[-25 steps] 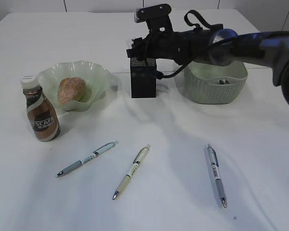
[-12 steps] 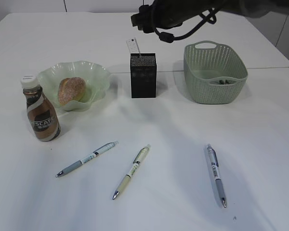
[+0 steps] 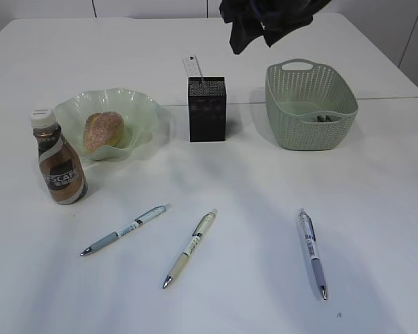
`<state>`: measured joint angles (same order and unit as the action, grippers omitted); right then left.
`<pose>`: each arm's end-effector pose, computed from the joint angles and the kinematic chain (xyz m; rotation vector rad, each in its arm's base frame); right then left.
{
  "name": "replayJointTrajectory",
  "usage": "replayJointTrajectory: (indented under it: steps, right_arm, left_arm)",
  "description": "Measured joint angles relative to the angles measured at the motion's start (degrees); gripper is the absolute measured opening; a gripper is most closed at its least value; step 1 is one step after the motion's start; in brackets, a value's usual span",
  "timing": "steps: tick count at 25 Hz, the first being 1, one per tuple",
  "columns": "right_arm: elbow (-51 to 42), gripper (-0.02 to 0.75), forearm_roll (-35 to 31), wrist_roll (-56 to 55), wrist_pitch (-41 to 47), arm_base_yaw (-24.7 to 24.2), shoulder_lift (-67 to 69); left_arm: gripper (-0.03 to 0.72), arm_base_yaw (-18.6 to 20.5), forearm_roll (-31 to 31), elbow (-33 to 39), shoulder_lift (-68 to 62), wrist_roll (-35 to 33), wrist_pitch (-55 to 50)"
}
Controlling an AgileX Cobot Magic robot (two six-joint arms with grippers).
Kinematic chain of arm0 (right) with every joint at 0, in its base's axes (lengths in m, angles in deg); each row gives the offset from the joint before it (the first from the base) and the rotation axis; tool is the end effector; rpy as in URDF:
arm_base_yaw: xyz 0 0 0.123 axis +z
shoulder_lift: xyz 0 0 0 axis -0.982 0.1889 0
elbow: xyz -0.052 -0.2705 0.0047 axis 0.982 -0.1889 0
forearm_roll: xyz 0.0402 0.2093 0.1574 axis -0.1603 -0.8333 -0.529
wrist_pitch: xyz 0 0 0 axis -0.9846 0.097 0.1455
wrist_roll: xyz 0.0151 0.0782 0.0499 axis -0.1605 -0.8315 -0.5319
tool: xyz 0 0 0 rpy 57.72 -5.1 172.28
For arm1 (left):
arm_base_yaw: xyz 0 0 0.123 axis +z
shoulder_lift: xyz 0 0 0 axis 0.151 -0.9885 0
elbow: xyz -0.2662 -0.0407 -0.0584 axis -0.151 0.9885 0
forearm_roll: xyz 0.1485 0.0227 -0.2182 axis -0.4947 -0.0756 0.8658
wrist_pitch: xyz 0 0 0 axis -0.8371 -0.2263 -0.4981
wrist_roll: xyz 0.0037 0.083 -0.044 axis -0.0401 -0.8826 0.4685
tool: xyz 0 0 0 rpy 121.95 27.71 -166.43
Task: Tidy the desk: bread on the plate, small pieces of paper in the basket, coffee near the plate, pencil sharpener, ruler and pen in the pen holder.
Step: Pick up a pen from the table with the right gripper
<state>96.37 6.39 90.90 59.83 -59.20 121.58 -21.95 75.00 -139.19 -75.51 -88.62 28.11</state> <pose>0.4352 0.1629 0.3319 -0.5187 2.4470 0.1886 0.2166 -0.0426 0.3625 0.3479 2.0343 0.0463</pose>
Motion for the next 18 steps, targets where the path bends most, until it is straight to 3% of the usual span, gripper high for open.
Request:
replayJointTrajectory:
  steps: [5, 18]
  right_arm:
    - [0.0, 0.48, 0.0, -0.5, 10.4, 0.0, -1.3]
    - [0.0, 0.48, -2.0, -6.8, 11.9, 0.0, -2.1]
  left_arm:
    - [0.395, 0.0, 0.6, 0.0, 0.0, 0.0, -3.3]
    - [0.395, 0.0, 3.1, -1.9, 0.0, 0.0, -10.4]
